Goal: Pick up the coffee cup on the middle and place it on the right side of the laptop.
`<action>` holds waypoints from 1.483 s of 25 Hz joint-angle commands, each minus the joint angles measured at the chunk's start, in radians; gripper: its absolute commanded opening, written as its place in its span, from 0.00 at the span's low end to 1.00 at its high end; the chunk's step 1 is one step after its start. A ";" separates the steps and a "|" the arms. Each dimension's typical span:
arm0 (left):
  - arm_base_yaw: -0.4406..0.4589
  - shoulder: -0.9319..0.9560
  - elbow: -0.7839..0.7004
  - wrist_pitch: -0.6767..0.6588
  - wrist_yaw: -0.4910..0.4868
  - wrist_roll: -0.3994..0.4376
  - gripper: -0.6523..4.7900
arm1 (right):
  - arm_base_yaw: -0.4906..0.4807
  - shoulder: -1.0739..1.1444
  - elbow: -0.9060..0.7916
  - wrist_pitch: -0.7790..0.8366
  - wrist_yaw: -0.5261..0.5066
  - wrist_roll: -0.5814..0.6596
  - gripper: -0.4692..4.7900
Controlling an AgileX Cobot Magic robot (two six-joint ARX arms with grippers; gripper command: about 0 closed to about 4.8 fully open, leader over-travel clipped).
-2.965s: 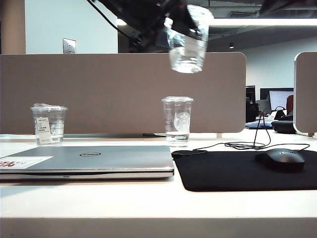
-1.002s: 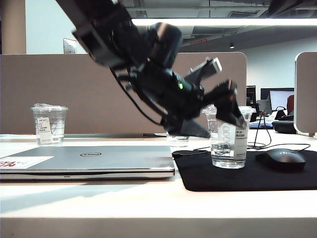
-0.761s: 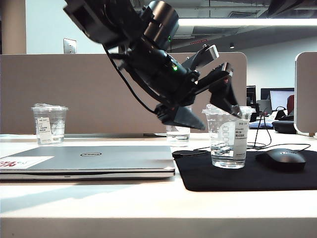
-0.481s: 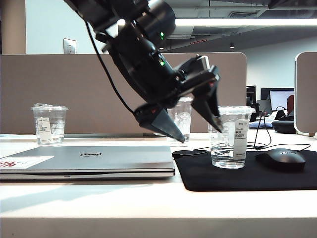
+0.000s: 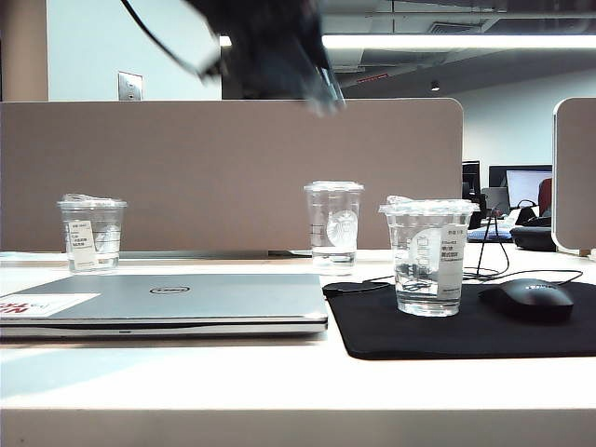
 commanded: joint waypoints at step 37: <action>-0.002 -1.292 -0.906 0.084 -0.666 0.047 0.11 | 0.087 -0.859 -0.436 -0.260 0.090 0.114 0.08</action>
